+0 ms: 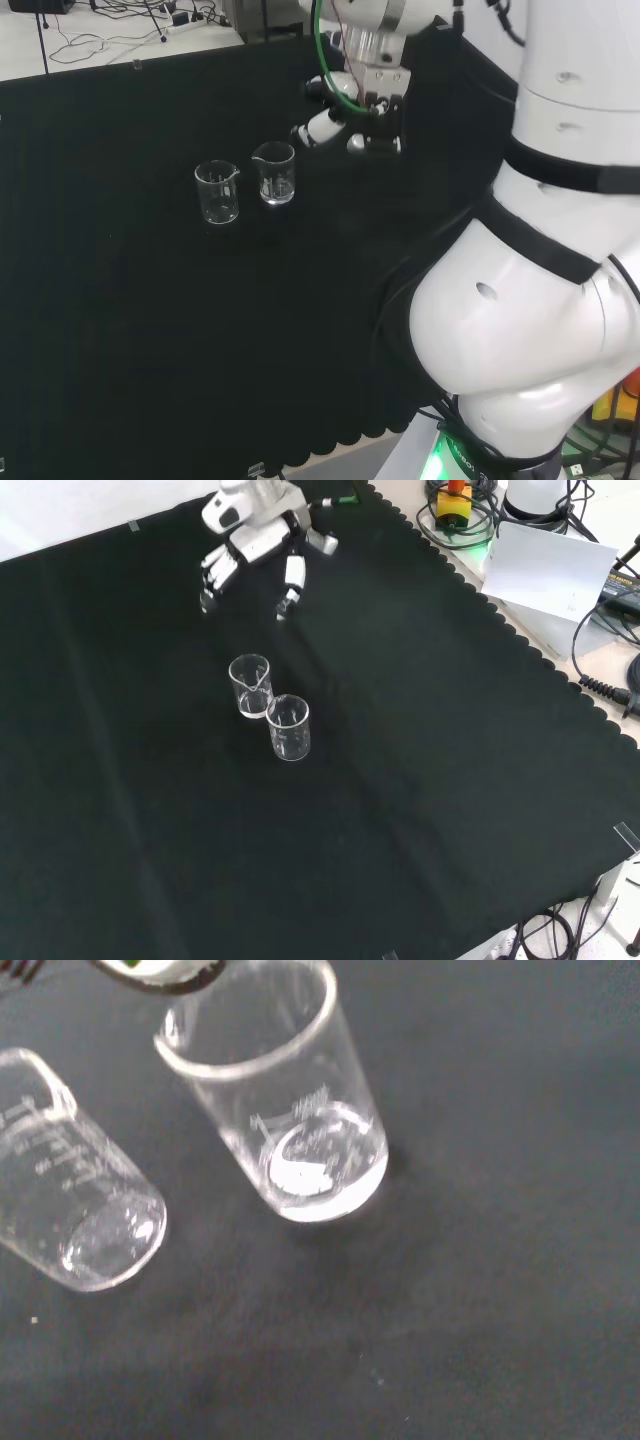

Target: Pick up the beaker on the right.

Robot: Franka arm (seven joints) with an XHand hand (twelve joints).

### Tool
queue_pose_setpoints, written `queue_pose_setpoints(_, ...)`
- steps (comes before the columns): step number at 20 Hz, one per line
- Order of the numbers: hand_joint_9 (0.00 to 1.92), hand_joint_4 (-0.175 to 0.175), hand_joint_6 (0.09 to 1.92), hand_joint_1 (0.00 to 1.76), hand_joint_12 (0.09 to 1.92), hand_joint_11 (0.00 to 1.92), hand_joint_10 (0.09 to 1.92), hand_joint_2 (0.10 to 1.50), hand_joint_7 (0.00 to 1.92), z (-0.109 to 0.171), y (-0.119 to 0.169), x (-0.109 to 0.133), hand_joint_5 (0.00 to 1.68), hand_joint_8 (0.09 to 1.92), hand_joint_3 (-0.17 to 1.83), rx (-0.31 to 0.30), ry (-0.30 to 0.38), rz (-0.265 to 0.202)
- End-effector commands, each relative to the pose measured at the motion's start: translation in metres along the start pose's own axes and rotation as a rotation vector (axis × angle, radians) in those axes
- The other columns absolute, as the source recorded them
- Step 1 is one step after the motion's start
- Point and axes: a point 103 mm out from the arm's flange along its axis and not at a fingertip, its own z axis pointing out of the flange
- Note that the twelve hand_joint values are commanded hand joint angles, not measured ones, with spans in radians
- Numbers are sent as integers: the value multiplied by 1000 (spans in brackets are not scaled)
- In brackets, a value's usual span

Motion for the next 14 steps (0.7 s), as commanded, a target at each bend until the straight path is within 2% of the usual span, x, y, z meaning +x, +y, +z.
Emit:
queue_pose_setpoints(1, 283, -38, 87, 783, 1314, 0, 680, 690, 159, 29, 32, -1, 396, 612, 507, -8, 105, -111)
queue_pose_setpoints(5, 310, -36, 87, 803, 1334, 0, 676, 645, 169, 37, 34, -2, 407, 615, 539, -1, 130, -150)
queue_pose_setpoints(14, 375, -43, 87, 827, 1383, 0, 673, 574, 240, 53, 40, -9, 445, 645, 583, 19, 191, -196)
